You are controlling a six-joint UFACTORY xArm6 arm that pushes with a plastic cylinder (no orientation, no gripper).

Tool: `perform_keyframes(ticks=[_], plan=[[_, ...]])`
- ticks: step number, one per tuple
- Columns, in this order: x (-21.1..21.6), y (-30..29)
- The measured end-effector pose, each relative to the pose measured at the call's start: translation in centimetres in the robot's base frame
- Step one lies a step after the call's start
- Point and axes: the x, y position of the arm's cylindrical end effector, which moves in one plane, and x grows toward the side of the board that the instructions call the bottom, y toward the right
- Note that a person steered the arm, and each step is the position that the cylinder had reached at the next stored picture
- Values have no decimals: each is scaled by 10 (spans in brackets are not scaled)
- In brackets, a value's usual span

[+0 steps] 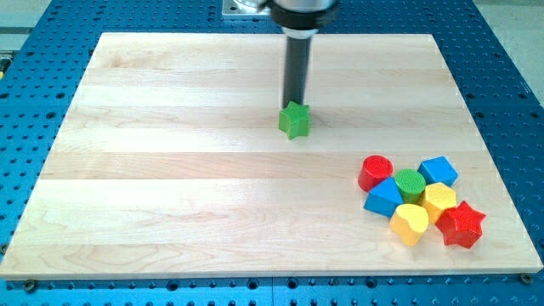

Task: Move the green star to the top of the green circle

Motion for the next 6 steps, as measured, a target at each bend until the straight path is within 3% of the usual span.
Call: perform_keyframes(ticks=[1, 2, 3, 6], plan=[[37, -14], [55, 18], [57, 79], [37, 135]])
